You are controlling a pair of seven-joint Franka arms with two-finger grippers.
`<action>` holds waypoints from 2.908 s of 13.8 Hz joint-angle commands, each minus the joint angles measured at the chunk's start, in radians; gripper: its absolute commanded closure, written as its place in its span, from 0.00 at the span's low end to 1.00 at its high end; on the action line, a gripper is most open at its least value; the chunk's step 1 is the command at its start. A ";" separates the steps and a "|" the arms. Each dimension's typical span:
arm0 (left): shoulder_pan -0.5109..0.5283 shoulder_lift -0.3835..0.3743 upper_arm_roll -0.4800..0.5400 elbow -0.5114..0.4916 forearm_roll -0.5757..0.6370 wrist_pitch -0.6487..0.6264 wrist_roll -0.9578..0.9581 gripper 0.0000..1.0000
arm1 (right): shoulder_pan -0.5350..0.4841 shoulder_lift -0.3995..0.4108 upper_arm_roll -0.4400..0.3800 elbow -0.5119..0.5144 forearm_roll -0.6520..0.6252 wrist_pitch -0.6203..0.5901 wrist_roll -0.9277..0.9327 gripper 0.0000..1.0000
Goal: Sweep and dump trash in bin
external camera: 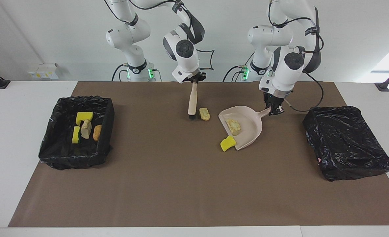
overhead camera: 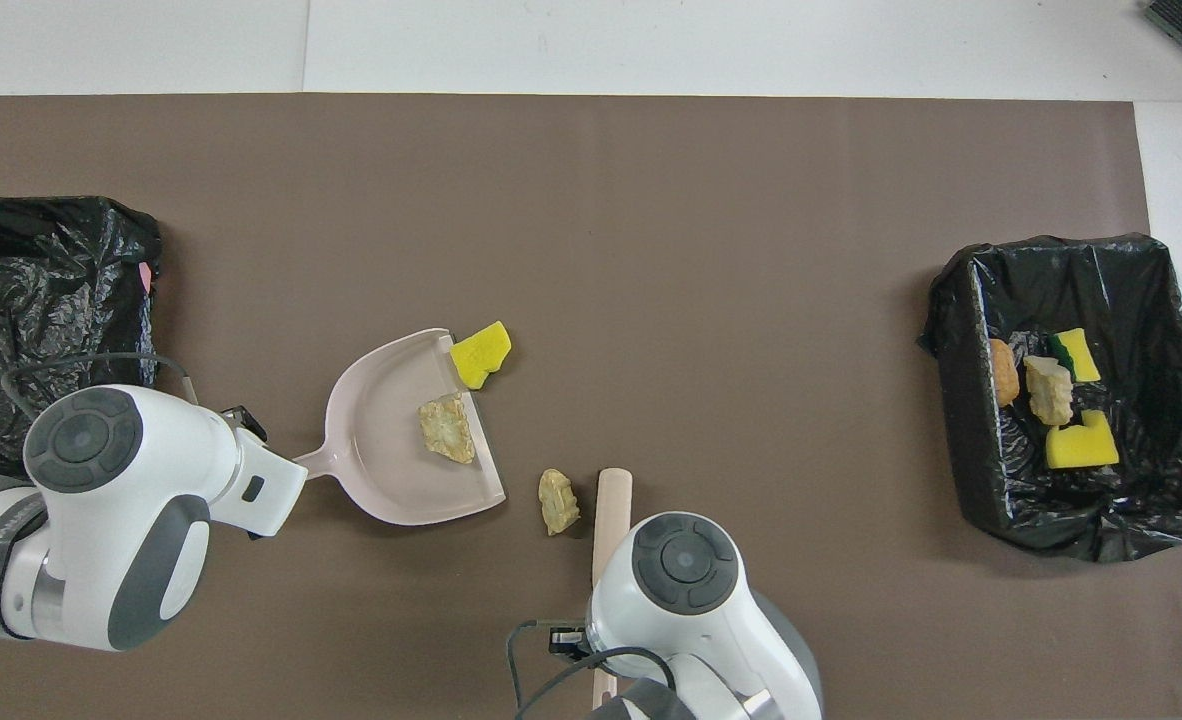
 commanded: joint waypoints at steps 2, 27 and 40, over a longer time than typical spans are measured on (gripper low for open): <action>-0.048 -0.024 -0.002 -0.031 0.021 -0.016 0.001 1.00 | 0.028 0.103 0.003 0.038 -0.040 0.092 0.029 1.00; 0.081 0.009 0.007 -0.004 -0.216 -0.018 -0.183 1.00 | -0.141 0.345 0.005 0.515 -0.342 -0.096 -0.259 1.00; 0.061 0.055 -0.002 0.032 0.022 0.051 -0.195 1.00 | -0.098 0.542 0.029 0.683 -0.403 -0.120 -0.319 1.00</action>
